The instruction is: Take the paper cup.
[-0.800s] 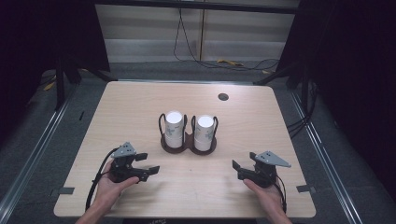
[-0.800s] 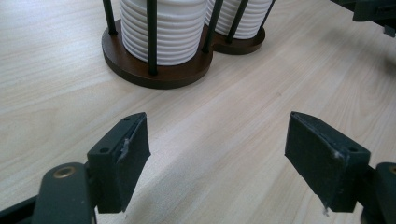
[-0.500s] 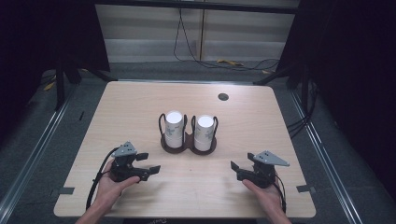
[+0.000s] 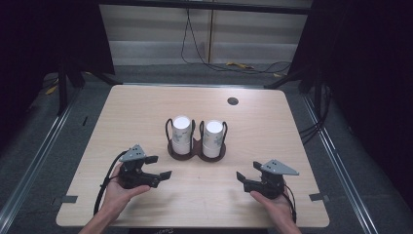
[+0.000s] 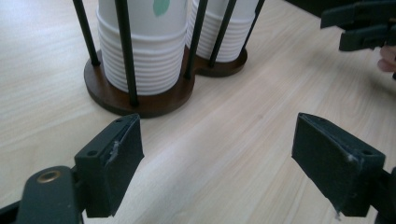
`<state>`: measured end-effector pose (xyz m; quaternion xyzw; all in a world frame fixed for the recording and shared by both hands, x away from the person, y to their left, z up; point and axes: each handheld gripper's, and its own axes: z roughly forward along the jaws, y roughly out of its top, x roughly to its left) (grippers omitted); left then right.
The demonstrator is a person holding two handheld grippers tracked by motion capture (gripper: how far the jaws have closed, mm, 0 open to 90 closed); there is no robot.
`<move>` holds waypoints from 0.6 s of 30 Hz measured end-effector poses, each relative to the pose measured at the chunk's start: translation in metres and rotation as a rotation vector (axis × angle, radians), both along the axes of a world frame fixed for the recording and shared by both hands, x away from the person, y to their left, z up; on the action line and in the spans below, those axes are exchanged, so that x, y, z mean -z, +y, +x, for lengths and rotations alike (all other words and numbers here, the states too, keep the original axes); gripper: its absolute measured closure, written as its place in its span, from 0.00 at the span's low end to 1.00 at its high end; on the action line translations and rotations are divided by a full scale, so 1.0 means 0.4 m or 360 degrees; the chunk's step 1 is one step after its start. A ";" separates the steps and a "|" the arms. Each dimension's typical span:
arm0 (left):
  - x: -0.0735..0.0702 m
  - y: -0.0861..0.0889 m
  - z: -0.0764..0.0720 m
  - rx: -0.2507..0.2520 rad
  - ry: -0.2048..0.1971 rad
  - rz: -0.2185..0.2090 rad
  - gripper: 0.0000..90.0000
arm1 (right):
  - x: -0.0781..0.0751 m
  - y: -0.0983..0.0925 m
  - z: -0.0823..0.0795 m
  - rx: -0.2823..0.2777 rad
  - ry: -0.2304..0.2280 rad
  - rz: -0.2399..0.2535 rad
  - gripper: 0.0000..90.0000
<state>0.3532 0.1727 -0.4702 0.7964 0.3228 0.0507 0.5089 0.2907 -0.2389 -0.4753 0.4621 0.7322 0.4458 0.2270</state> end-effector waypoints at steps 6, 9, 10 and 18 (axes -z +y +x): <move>-0.032 -0.014 0.016 0.0000 -0.0064 -0.0032 0.23 | -0.002 0.012 -0.007 -0.0025 -0.0012 -0.0030 0.26; -0.051 -0.018 0.025 -0.0013 -0.0064 -0.0048 0.24 | -0.001 0.016 -0.006 -0.0019 -0.0010 -0.0043 0.25; -0.057 -0.020 0.027 -0.0017 -0.0062 -0.0035 0.24 | 0.000 0.016 -0.005 -0.0019 -0.0007 -0.0040 0.25; -0.100 -0.035 0.041 -0.0030 -0.0090 -0.0047 0.26 | -0.001 0.021 -0.005 -0.0029 -0.0015 -0.0046 0.24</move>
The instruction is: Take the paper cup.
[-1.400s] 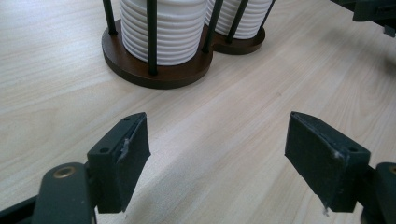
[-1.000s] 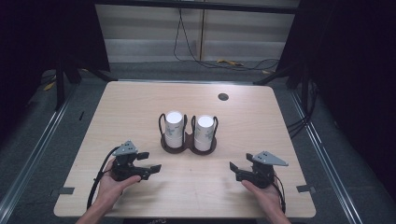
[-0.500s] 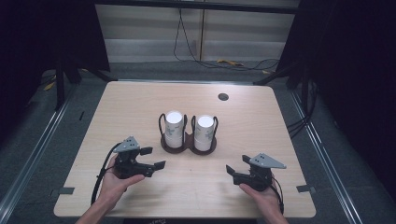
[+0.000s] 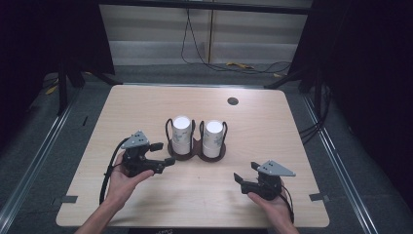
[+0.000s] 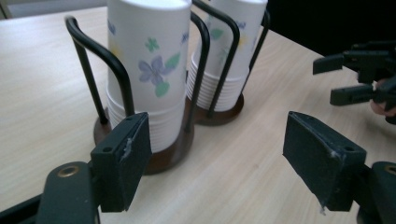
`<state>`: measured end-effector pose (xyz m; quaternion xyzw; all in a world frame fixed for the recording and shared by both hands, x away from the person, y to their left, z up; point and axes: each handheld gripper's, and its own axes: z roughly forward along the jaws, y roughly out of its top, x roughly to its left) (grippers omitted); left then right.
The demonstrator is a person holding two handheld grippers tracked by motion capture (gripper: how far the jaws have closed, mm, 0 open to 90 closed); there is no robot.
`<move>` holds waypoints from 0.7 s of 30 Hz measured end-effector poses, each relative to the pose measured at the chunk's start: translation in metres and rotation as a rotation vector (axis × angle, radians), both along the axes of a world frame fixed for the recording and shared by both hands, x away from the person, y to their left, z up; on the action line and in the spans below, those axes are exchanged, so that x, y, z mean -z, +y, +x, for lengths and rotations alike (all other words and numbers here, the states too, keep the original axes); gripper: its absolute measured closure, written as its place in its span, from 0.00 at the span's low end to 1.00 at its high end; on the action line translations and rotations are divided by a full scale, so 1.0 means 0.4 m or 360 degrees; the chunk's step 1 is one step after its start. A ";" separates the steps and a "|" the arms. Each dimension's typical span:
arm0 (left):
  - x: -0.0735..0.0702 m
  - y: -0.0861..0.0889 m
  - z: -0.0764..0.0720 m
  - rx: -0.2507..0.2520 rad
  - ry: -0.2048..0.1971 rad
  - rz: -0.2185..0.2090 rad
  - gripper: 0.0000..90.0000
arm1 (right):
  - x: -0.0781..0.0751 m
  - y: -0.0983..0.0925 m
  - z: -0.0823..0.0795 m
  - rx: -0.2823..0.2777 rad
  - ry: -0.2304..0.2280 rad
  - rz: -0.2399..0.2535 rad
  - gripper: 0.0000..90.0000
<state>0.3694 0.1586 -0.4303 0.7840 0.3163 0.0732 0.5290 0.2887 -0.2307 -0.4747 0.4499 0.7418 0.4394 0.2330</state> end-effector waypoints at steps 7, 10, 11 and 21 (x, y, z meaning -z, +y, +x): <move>-0.039 0.006 0.025 -0.0006 -0.0071 -0.0039 0.26 | 0.001 -0.002 0.000 -0.0001 0.0010 0.0009 0.23; -0.054 0.003 0.040 -0.0018 -0.0104 -0.0024 0.26 | 0.000 -0.003 0.001 -0.0001 0.0012 0.0018 0.23; -0.056 0.003 0.044 -0.0015 -0.0111 0.0002 0.26 | 0.000 -0.003 0.000 -0.0003 0.0010 0.0017 0.23; -0.079 -0.010 0.089 -0.0046 -0.0113 0.0030 0.26 | 0.003 -0.002 0.003 -0.0008 0.0031 0.0011 0.23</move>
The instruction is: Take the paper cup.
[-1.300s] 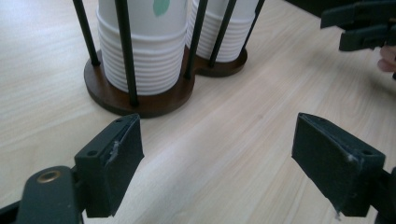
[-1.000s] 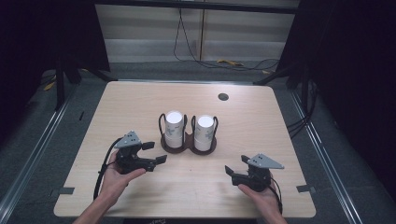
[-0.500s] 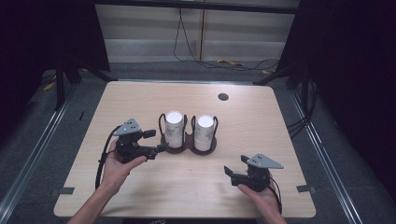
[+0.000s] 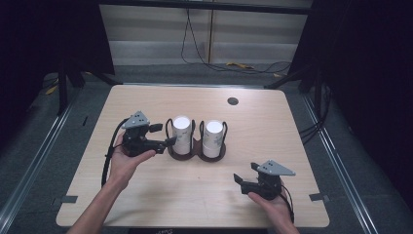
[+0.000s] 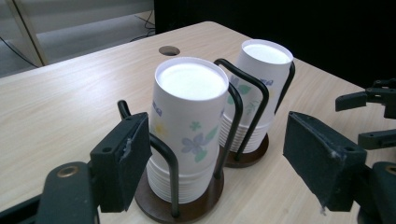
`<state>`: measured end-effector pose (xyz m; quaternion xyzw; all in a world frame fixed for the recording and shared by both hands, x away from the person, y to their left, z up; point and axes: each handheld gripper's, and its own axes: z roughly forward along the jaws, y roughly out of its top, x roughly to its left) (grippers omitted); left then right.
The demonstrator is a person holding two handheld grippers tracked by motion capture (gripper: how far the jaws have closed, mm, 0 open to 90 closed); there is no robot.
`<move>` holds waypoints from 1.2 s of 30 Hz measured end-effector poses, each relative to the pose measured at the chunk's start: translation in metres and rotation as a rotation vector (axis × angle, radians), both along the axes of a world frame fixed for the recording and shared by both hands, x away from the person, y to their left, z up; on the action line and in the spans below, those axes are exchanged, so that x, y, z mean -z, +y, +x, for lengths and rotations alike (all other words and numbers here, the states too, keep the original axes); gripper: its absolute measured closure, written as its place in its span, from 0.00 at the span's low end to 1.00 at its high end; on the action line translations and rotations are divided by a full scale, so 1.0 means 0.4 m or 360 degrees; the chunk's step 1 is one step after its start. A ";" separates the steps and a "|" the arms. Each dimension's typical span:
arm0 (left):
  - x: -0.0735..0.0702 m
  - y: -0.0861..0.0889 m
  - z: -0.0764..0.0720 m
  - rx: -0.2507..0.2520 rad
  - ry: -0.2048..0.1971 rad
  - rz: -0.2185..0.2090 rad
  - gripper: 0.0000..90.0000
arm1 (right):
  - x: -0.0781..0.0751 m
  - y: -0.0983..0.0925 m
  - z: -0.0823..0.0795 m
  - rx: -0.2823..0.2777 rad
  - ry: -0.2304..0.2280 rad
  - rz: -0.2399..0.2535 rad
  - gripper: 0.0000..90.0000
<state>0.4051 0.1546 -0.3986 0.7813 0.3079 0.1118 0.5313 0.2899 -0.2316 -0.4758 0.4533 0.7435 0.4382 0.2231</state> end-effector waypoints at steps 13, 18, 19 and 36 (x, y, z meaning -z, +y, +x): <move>-0.027 -0.026 0.056 0.0042 0.0031 -0.0030 0.20 | 0.002 0.002 0.001 -0.0013 0.0008 0.0004 0.23; -0.032 -0.038 0.062 0.0050 0.0010 -0.0039 0.18 | 0.001 0.002 0.000 -0.0015 0.0005 0.0004 0.23; -0.032 -0.038 0.062 0.0050 0.0010 -0.0039 0.18 | 0.001 0.002 0.000 -0.0018 0.0004 0.0003 0.23; -0.022 -0.094 0.093 0.0041 -0.0041 0.0120 0.32 | -0.002 0.002 -0.004 -0.0031 0.0002 0.0004 0.25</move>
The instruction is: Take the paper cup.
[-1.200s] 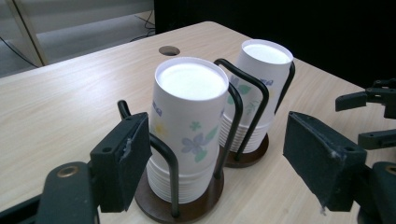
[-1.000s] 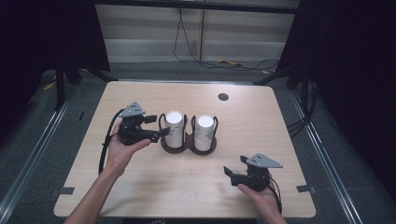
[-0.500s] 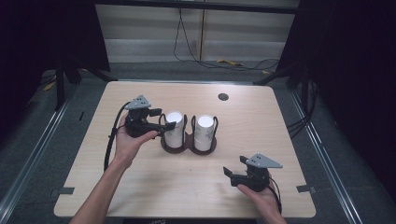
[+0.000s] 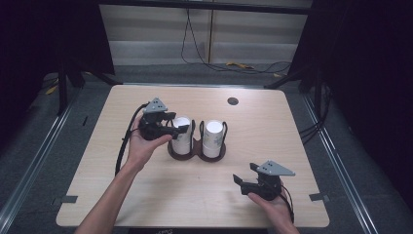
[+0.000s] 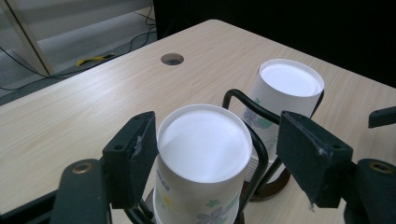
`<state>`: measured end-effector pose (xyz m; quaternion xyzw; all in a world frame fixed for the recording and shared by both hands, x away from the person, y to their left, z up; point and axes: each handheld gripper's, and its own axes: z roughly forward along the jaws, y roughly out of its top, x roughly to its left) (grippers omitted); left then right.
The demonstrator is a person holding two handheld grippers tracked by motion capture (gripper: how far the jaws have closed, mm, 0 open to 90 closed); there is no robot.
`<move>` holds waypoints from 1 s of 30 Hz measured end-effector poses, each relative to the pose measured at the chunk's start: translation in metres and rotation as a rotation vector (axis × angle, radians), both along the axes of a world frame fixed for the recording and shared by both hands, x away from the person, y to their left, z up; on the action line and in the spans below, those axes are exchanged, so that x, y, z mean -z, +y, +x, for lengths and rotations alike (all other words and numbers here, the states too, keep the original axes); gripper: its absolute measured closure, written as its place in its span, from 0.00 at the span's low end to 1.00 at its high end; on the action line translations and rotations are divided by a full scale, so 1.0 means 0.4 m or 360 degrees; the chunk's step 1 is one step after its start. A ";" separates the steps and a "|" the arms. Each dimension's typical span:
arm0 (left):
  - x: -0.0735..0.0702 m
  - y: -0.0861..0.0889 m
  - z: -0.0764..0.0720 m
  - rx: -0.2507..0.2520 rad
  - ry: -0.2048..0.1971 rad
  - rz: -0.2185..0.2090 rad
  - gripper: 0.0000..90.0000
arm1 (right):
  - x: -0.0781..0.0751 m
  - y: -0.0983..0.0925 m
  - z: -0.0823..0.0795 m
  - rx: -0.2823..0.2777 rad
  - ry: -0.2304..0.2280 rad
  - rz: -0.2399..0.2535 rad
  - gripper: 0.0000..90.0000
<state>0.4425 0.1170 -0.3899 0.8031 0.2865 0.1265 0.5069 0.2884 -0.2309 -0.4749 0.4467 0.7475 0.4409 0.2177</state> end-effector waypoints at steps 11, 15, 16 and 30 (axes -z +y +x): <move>0.019 -0.018 0.018 -0.0028 -0.0020 0.0080 0.33 | 0.001 -0.001 0.002 -0.0001 0.0003 -0.0005 0.24; 0.029 -0.021 0.023 -0.0013 0.0025 0.0069 0.33 | 0.000 -0.002 0.001 0.0003 0.0002 -0.0002 0.24; 0.029 -0.021 0.023 -0.0013 0.0025 0.0069 0.33 | 0.000 -0.002 0.001 0.0003 0.0002 -0.0002 0.24; 0.039 -0.029 0.038 -0.0020 0.0084 0.0115 0.32 | -0.001 -0.001 0.000 -0.0001 -0.0006 0.0002 0.24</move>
